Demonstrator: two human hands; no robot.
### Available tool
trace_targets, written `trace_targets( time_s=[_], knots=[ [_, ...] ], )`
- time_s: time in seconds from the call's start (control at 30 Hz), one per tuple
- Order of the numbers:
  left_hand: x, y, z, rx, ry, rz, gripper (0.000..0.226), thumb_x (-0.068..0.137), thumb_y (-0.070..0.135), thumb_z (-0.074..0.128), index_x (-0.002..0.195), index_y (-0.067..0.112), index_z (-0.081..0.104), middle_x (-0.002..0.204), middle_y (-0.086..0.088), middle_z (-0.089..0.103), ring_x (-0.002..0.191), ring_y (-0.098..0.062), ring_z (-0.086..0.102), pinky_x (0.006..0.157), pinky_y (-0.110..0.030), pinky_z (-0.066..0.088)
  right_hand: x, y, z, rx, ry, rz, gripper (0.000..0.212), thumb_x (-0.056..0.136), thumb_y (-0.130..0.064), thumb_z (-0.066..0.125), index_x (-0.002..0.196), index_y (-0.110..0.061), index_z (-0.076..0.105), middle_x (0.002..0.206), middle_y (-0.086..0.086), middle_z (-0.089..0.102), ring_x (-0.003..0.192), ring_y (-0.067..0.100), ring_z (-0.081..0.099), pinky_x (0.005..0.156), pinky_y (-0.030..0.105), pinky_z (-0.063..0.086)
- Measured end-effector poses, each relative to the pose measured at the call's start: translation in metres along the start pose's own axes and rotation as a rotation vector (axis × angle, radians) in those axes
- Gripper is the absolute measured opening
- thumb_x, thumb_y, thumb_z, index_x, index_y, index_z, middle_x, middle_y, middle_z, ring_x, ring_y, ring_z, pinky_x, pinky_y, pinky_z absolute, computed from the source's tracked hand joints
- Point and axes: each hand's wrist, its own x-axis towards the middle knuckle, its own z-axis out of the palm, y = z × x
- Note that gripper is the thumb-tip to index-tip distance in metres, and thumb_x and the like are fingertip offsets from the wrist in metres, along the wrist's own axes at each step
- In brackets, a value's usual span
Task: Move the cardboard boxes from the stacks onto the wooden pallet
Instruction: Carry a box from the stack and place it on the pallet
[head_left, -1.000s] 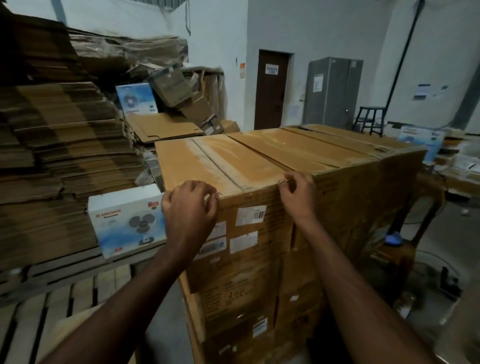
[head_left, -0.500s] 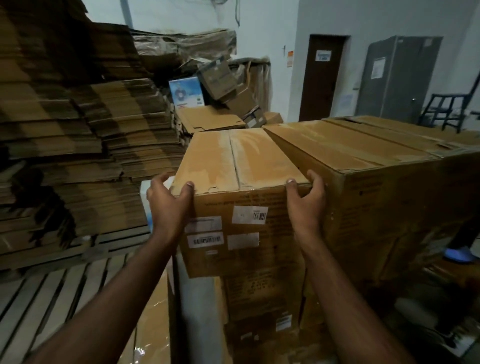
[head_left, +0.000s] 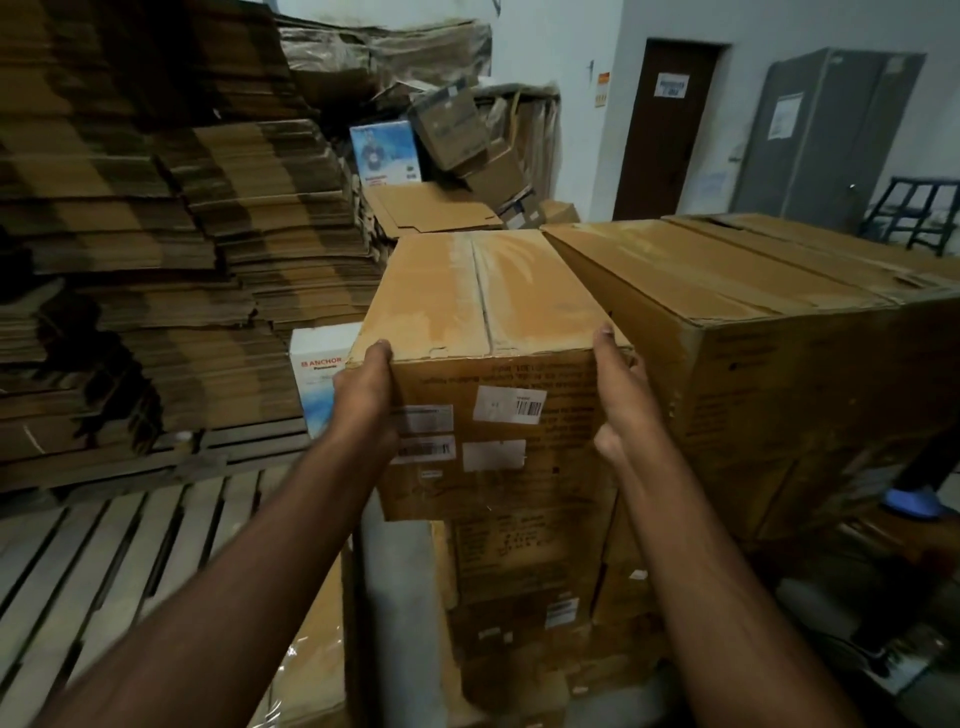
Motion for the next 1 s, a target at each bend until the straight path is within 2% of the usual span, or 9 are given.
trace_targets(
  time_s=[0.07,0.17,0.33,0.43,0.57,0.67,0.77,0.87,1.0],
  knots=[
    [-0.004,0.001,0.003,-0.029,0.036,0.042,0.058,0.093,0.049,0.06,0.142,0.028,0.037,0.118,-0.016,0.064,0.095,-0.036,0.069,0.071,-0.057,0.06,-0.004,0.002,0.008,0.049,0.075,-0.066,0.09,0.079,-0.065,0.067,0.152,-0.036,0.024,0.149,0.002,0.043,0.128,0.026,0.05,0.106,0.051,0.043],
    [-0.008,0.006,-0.005,-0.017,0.062,0.112,0.055,0.095,0.046,0.059,0.141,0.025,0.036,0.119,-0.015,0.061,0.097,-0.034,0.068,0.08,-0.056,0.06,-0.011,0.013,0.022,0.109,0.139,-0.107,0.084,0.083,-0.048,0.071,0.152,-0.031,0.026,0.14,0.001,0.047,0.117,0.023,0.056,0.099,0.045,0.05],
    [-0.009,0.029,-0.042,0.0,0.071,0.22,0.043,0.096,0.043,0.058,0.131,0.023,0.041,0.113,-0.011,0.062,0.098,-0.032,0.068,0.085,-0.056,0.059,-0.035,0.021,0.051,0.151,0.073,-0.109,0.068,0.088,-0.03,0.066,0.147,-0.023,0.033,0.127,0.006,0.055,0.092,0.017,0.065,0.065,0.029,0.057],
    [-0.016,0.049,-0.064,-0.02,0.087,0.289,0.042,0.097,0.04,0.058,0.131,0.021,0.043,0.11,-0.009,0.063,0.097,-0.03,0.068,0.084,-0.053,0.06,-0.054,0.018,0.077,0.19,0.049,-0.143,0.045,0.089,-0.027,0.065,0.129,-0.025,0.044,0.114,0.003,0.061,0.088,0.017,0.067,0.07,0.038,0.061],
    [-0.014,0.078,-0.12,-0.076,0.114,0.329,0.041,0.099,0.038,0.056,0.134,0.024,0.039,0.106,-0.007,0.061,0.091,-0.024,0.067,0.076,-0.043,0.062,-0.088,0.031,0.138,0.197,0.001,-0.233,0.041,0.085,-0.024,0.067,0.123,-0.023,0.052,0.11,0.006,0.069,0.085,0.022,0.072,0.07,0.042,0.062],
    [-0.006,0.099,-0.172,-0.086,0.134,0.364,0.033,0.1,0.037,0.055,0.125,0.028,0.036,0.103,-0.004,0.059,0.088,-0.022,0.065,0.069,-0.038,0.06,-0.108,0.048,0.192,0.185,-0.031,-0.259,0.026,0.081,-0.027,0.07,0.102,-0.028,0.055,0.105,0.01,0.07,0.084,0.026,0.073,0.068,0.045,0.062],
    [0.009,0.122,-0.239,-0.093,0.146,0.392,0.035,0.099,0.038,0.056,0.124,0.03,0.034,0.106,-0.004,0.06,0.09,-0.022,0.067,0.073,-0.04,0.061,-0.132,0.074,0.257,0.128,-0.045,-0.271,0.038,0.074,-0.038,0.07,0.106,-0.026,0.053,0.109,0.01,0.068,0.085,0.025,0.073,0.068,0.046,0.063],
    [0.03,0.146,-0.318,-0.072,0.184,0.404,0.047,0.097,0.037,0.06,0.136,0.026,0.036,0.112,-0.006,0.061,0.092,-0.023,0.069,0.077,-0.044,0.063,-0.161,0.113,0.329,0.089,-0.067,-0.232,0.037,0.082,-0.037,0.066,0.112,-0.027,0.049,0.104,0.007,0.067,0.082,0.022,0.072,0.066,0.04,0.062],
    [0.066,0.176,-0.426,-0.038,0.27,0.39,0.05,0.095,0.038,0.062,0.137,0.025,0.038,0.116,-0.007,0.06,0.099,-0.025,0.067,0.086,-0.049,0.06,-0.205,0.172,0.424,0.073,-0.056,-0.188,0.039,0.08,-0.037,0.066,0.115,-0.03,0.049,0.104,0.006,0.068,0.087,0.026,0.072,0.073,0.05,0.062]
  ],
)
